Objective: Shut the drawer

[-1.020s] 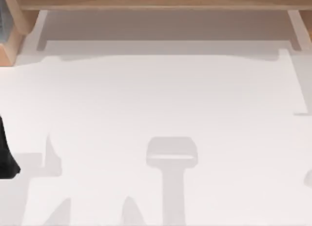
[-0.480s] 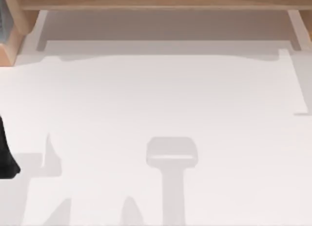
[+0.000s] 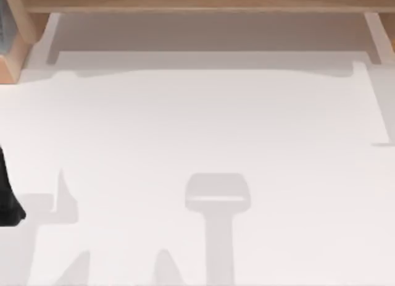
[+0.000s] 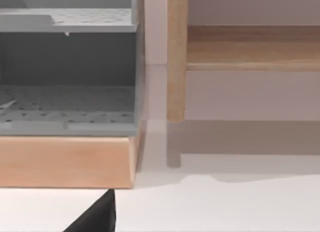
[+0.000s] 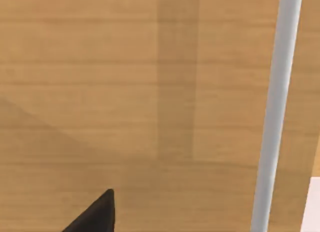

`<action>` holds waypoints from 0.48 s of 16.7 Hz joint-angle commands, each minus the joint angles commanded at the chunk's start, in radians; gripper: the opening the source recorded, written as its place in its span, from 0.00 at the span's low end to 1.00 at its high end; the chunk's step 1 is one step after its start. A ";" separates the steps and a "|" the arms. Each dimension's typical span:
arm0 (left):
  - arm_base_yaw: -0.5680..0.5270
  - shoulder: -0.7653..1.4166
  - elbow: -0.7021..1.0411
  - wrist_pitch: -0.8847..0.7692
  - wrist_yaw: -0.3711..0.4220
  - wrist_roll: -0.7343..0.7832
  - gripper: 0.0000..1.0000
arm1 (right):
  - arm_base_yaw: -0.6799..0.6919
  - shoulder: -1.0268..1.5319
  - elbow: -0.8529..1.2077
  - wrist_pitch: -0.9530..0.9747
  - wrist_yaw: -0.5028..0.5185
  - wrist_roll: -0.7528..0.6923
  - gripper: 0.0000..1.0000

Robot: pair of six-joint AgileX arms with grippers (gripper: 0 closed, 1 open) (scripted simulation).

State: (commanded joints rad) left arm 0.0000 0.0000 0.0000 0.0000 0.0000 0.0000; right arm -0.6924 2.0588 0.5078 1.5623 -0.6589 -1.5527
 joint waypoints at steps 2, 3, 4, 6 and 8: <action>0.000 0.000 0.000 0.000 0.000 0.000 1.00 | 0.004 0.002 0.005 -0.003 0.004 0.000 1.00; 0.000 0.000 0.000 0.000 0.000 0.000 1.00 | 0.004 0.002 0.005 -0.003 0.004 0.000 1.00; 0.000 0.000 0.000 0.000 0.000 0.000 1.00 | 0.004 0.002 0.005 -0.003 0.004 0.000 1.00; 0.000 0.000 0.000 0.000 0.000 0.000 1.00 | 0.004 0.002 0.005 -0.003 0.004 0.000 0.85; 0.000 0.000 0.000 0.000 0.000 0.000 1.00 | 0.004 0.002 0.005 -0.003 0.004 0.000 0.70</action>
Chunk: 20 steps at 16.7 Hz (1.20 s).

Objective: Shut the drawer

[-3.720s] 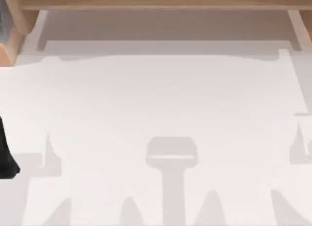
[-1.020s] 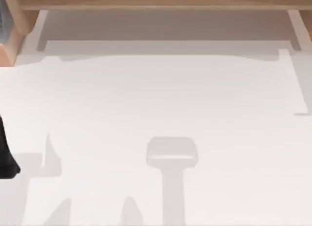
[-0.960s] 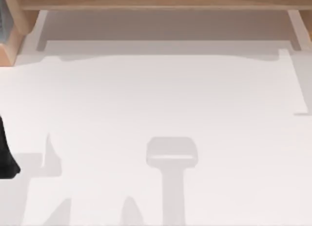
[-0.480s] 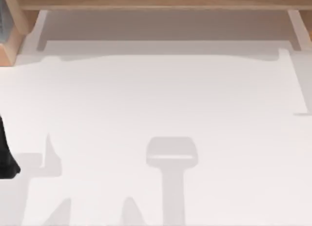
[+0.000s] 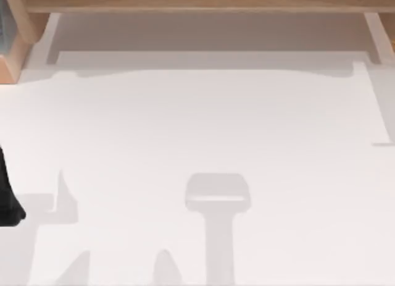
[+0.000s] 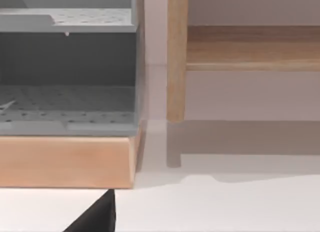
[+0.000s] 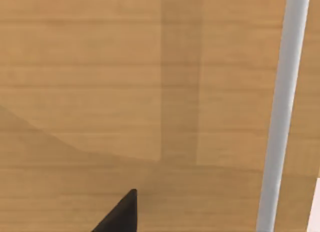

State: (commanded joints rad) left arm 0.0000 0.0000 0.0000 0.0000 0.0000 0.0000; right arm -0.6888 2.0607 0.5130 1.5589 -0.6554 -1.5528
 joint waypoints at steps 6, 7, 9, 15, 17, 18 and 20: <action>0.000 0.000 0.000 0.000 0.000 0.000 1.00 | 0.000 0.000 0.000 0.000 0.000 0.000 0.25; 0.000 0.000 0.000 0.000 0.000 0.000 1.00 | 0.000 0.000 0.000 0.000 0.000 0.000 0.17; 0.000 0.000 0.000 0.000 0.000 0.000 1.00 | 0.000 0.000 0.000 0.000 0.000 0.000 0.02; 0.000 0.000 0.000 0.000 0.000 0.000 1.00 | 0.000 0.000 0.000 0.000 0.000 0.000 0.00; 0.000 0.000 0.000 0.000 0.000 0.000 1.00 | 0.000 0.000 0.000 0.000 0.000 0.000 0.00; 0.000 0.000 0.000 0.000 0.000 0.000 1.00 | -0.002 0.002 -0.001 -0.002 0.001 0.002 0.00; 0.000 0.000 0.000 0.000 0.000 0.000 1.00 | 0.005 0.007 0.015 -0.010 0.009 0.001 0.00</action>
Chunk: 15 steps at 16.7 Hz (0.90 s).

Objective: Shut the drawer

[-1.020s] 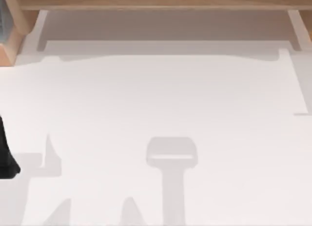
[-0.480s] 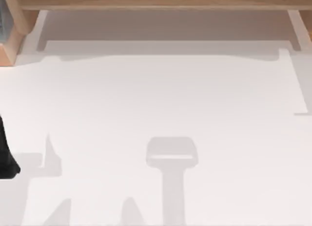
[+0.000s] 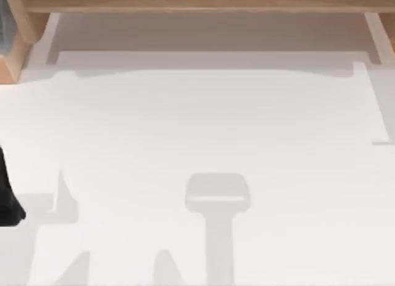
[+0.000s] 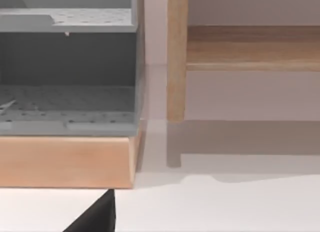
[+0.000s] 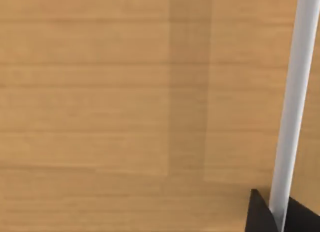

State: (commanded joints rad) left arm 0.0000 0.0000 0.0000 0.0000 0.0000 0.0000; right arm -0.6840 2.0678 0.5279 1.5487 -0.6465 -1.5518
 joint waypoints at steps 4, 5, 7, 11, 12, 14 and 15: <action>0.000 0.000 0.000 0.000 0.000 0.000 1.00 | 0.055 0.039 0.102 -0.064 0.053 0.000 0.00; 0.000 0.000 0.000 0.000 0.000 0.000 1.00 | 0.071 0.051 0.131 -0.084 0.069 0.000 0.00; 0.000 0.000 0.000 0.000 0.000 0.000 1.00 | 0.098 0.069 0.181 -0.117 0.097 0.000 0.00; 0.000 0.000 0.000 0.000 0.000 0.000 1.00 | 0.111 0.078 0.205 -0.132 0.110 -0.001 0.00; 0.000 0.000 0.000 0.000 0.000 0.000 1.00 | 0.105 0.075 0.200 -0.132 0.109 0.001 0.00; 0.000 0.000 0.000 0.000 0.000 0.000 1.00 | 0.110 0.081 0.217 -0.141 0.114 0.001 0.00; 0.000 0.000 0.000 0.000 0.000 0.000 1.00 | 0.117 0.090 0.239 -0.152 0.121 0.002 0.00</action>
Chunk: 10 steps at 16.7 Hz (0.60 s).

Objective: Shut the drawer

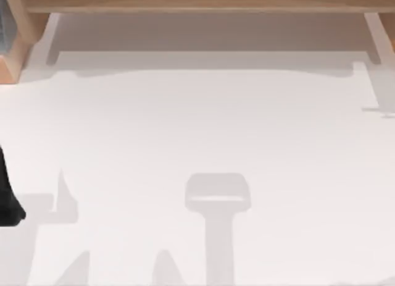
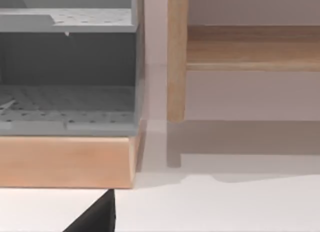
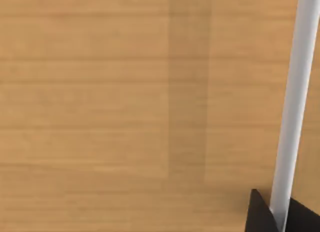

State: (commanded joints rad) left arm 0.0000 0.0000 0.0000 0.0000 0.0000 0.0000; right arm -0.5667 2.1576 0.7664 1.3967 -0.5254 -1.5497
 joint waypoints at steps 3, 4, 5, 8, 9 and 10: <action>0.000 0.000 0.000 0.000 0.000 0.000 1.00 | 0.035 0.040 0.094 -0.053 0.029 0.002 0.00; 0.000 0.000 0.000 0.000 0.000 0.000 1.00 | 0.046 0.054 0.127 -0.073 0.041 0.002 0.00; 0.000 0.000 0.000 0.000 0.000 0.000 1.00 | 0.056 0.067 0.158 -0.092 0.052 0.001 0.00; 0.000 0.000 0.000 0.000 0.000 0.000 1.00 | 0.073 0.090 0.210 -0.126 0.074 -0.002 0.00; 0.000 0.000 0.000 0.000 0.000 0.000 1.00 | 0.073 0.090 0.210 -0.126 0.075 -0.002 0.00; 0.000 0.000 0.000 0.000 0.000 0.000 1.00 | 0.073 0.090 0.210 -0.126 0.075 -0.002 0.00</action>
State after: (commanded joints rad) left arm 0.0000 0.0000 0.0000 0.0000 0.0000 0.0000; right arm -0.4939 2.2478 0.9768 1.2708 -0.4508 -1.5518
